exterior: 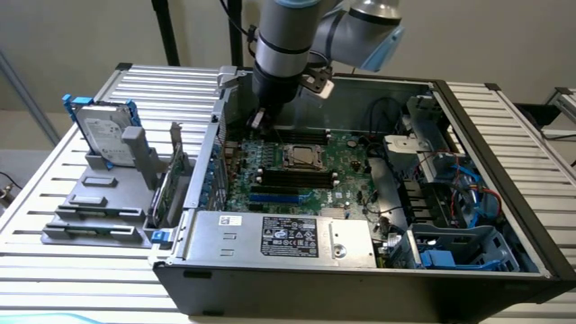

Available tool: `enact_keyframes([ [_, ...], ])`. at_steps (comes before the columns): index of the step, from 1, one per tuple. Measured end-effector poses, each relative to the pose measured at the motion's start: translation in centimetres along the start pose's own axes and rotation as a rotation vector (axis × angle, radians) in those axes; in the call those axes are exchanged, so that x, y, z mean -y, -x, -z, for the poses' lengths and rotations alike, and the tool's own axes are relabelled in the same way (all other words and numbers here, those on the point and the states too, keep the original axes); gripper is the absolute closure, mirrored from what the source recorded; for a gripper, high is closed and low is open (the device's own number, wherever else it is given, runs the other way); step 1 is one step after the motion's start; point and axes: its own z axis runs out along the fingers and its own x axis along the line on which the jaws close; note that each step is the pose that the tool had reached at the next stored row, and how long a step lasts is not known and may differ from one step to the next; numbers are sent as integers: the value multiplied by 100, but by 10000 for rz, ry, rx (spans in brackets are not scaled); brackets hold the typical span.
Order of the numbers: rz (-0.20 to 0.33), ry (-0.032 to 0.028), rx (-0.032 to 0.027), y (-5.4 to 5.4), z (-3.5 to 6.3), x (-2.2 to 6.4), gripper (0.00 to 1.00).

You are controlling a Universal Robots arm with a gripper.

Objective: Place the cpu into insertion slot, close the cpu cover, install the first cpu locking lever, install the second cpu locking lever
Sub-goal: 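Install the first cpu locking lever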

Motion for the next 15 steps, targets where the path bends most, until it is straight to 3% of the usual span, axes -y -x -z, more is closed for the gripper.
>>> enact_keyframes([
  [4, -179, 20, -35, 5, -45, 42, 89],
  [8, -537, 47, -135, 10, -76, 42, 89],
  [11, -863, 16, -347, 11, -91, 40, 89],
  [15, -1228, -124, -799, 12, -102, 37, 89],
])
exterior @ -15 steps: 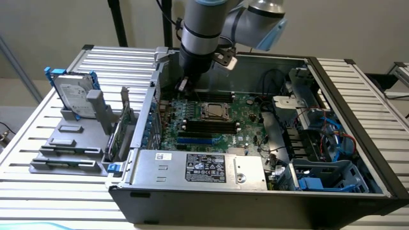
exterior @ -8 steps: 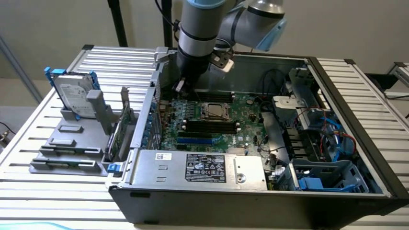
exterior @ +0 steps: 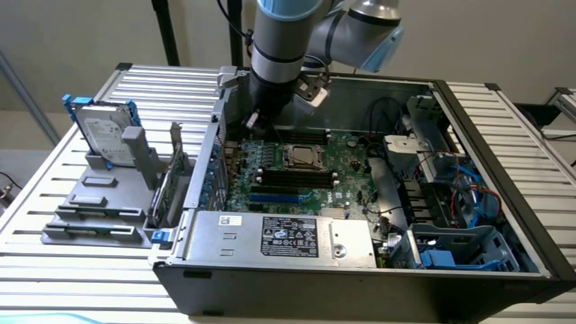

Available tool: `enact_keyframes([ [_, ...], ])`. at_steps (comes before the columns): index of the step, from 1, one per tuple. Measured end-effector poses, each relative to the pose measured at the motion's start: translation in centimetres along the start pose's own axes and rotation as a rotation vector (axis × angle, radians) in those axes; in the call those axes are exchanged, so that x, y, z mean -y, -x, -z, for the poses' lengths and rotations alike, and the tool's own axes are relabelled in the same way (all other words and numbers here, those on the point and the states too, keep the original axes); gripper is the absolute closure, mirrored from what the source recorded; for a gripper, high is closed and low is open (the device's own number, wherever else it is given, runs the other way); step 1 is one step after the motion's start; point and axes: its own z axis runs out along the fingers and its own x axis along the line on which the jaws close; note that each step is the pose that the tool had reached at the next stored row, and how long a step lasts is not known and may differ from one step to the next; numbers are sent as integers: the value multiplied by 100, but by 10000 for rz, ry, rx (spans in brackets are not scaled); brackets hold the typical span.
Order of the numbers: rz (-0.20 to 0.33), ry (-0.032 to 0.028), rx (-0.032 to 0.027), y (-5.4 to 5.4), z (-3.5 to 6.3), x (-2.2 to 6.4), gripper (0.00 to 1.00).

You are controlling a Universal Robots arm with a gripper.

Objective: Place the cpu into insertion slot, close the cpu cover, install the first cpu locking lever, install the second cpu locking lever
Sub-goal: 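Install the first cpu locking lever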

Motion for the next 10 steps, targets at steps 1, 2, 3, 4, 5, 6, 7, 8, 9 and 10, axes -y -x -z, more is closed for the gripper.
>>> enact_keyframes([
  [1, -86, -50, -128, 1, -2, 0, 89],
  [2, -167, -101, -256, 1, -5, -1, 89],
  [3, -239, -150, -372, 1, -7, -1, 89],
  [4, -320, -207, -509, 2, -8, -2, 89],
  [5, -392, -262, -638, 2, -11, -2, 89],
  [6, -461, -319, -769, 2, -12, -3, 89],
  [7, -527, -377, -900, 3, -13, -3, 89],
  [8, -592, -438, -1034, 3, -15, -3, 89],
  [9, -648, -504, -1169, 3, -15, -2, 89],
  [10, -704, -567, -1302, 5, -15, 0, 89],
])
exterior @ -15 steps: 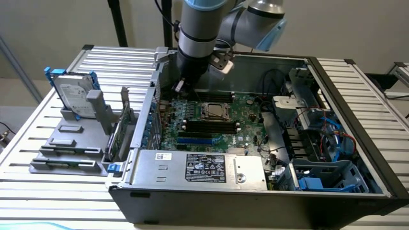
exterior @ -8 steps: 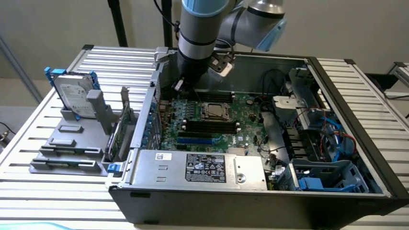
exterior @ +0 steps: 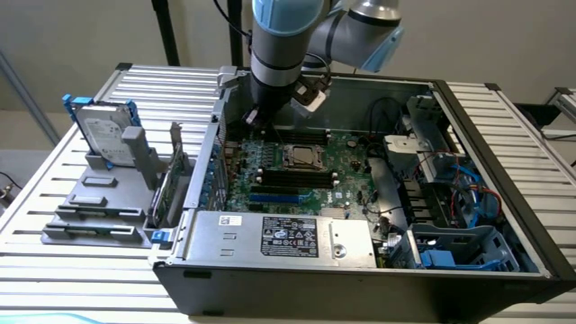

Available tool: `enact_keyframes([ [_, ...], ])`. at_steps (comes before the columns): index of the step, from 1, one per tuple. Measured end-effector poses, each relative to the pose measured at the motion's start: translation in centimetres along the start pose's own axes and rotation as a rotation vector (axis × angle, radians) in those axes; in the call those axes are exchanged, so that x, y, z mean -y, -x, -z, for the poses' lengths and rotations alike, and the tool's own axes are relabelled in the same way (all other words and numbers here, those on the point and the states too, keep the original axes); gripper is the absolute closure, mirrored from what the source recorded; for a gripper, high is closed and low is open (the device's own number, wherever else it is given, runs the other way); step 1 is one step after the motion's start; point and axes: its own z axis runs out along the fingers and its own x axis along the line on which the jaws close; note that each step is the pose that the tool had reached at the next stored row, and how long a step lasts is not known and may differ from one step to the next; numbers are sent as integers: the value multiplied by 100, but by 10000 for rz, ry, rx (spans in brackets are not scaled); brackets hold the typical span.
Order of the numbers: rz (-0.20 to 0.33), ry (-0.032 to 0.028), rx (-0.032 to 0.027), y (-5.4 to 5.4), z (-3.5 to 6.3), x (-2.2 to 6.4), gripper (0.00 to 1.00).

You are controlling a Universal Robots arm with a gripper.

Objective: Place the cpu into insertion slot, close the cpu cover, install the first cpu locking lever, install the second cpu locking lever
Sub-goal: 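Install the first cpu locking lever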

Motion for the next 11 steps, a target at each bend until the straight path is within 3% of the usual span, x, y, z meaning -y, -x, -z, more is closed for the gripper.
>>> enact_keyframes([
  [2, -136, -33, -146, 4, 0, 5, 89],
  [4, -320, -12, -252, 6, -1, 7, 89],
  [7, -610, 72, -347, 5, 0, 7, 89],
  [11, -837, 140, -426, -4, -1, -5, 89],
])
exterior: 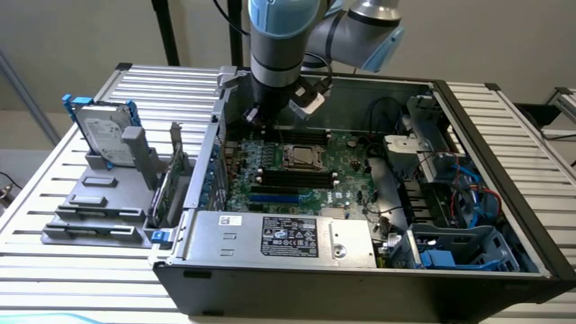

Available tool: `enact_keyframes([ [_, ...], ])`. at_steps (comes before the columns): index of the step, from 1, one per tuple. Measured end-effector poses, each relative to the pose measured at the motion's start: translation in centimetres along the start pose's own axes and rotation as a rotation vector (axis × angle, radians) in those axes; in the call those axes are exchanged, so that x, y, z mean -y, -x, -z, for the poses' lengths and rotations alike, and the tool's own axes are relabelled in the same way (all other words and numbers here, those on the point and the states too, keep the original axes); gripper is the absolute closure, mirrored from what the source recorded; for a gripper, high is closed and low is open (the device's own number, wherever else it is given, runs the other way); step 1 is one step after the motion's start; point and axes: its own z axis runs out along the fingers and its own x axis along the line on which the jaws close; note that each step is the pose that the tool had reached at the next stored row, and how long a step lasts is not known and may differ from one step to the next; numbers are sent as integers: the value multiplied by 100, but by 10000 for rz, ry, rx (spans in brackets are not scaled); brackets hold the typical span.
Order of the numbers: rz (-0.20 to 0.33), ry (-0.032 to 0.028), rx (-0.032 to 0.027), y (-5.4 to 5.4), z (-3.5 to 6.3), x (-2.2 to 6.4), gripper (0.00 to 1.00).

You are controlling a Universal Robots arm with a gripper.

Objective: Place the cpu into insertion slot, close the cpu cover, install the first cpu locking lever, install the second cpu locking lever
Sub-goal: 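Install the first cpu locking lever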

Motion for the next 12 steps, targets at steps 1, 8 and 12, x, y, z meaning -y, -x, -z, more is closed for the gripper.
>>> enact_keyframes([
  [1, -47, 15, -14, -5, 1, -5, 89],
  [8, -269, 84, -86, -56, 12, -57, 89],
  [12, -366, 114, -117, -98, 47, -81, 89],
])
